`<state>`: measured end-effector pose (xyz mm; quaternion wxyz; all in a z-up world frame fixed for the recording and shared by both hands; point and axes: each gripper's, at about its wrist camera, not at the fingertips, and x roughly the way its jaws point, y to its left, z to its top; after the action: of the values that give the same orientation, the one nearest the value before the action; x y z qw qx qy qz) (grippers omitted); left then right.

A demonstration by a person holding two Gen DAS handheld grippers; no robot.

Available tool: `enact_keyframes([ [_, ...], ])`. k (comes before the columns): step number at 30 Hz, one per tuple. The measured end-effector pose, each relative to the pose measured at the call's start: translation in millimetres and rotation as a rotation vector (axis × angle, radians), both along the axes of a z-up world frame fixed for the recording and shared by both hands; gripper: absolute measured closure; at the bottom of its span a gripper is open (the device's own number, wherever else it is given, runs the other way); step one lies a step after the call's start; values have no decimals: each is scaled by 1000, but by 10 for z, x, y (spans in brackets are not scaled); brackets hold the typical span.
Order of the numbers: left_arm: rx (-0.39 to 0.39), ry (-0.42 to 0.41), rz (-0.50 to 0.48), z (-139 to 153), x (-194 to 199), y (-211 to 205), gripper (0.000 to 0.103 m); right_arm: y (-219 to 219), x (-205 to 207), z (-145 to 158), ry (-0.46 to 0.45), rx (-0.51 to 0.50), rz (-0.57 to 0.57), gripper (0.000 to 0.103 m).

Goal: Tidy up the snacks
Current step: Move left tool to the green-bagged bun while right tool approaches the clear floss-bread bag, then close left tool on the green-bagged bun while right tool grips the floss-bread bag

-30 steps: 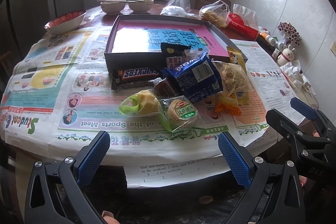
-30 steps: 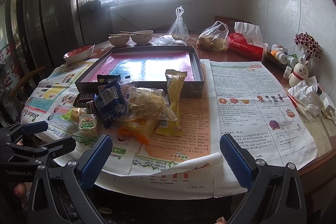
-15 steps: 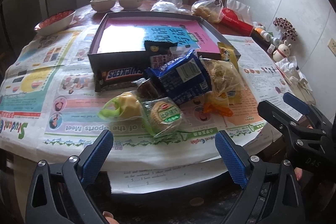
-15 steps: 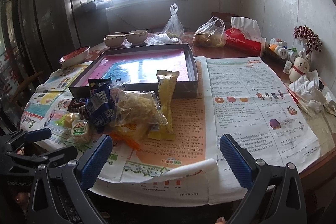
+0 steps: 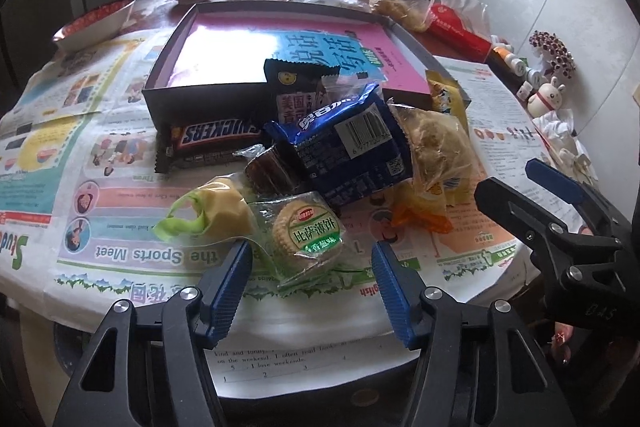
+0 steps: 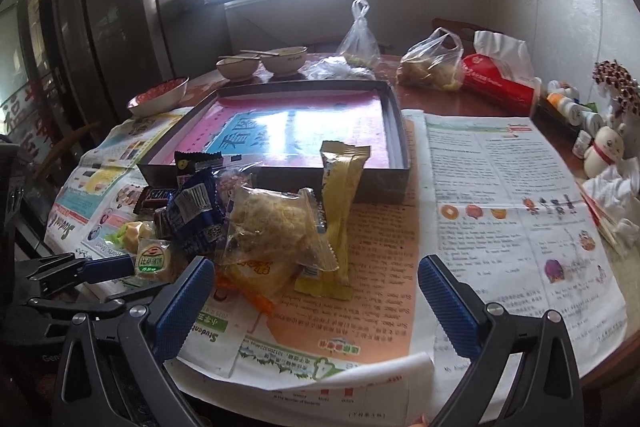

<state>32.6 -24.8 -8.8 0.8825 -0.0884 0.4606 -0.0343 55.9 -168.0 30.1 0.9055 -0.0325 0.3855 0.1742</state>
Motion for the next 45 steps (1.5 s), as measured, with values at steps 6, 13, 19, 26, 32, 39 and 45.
enact_keyframes([
  [6,5,7,12,-27,52,3,40,46,98,-46,29,13,18,0],
  [13,7,7,41,-32,96,57,40,95,248,-111,94,59,23,6],
  [19,0,17,47,-61,127,86,43,165,364,-163,129,82,24,23],
  [26,8,15,51,-63,160,93,48,334,372,-153,87,23,39,28],
  [32,2,7,55,-64,184,133,56,359,415,-167,82,9,54,33],
  [39,-9,0,54,-62,162,171,63,253,413,-179,58,2,49,64],
  [45,-39,-13,49,-28,131,202,65,130,447,-161,62,55,40,76],
])
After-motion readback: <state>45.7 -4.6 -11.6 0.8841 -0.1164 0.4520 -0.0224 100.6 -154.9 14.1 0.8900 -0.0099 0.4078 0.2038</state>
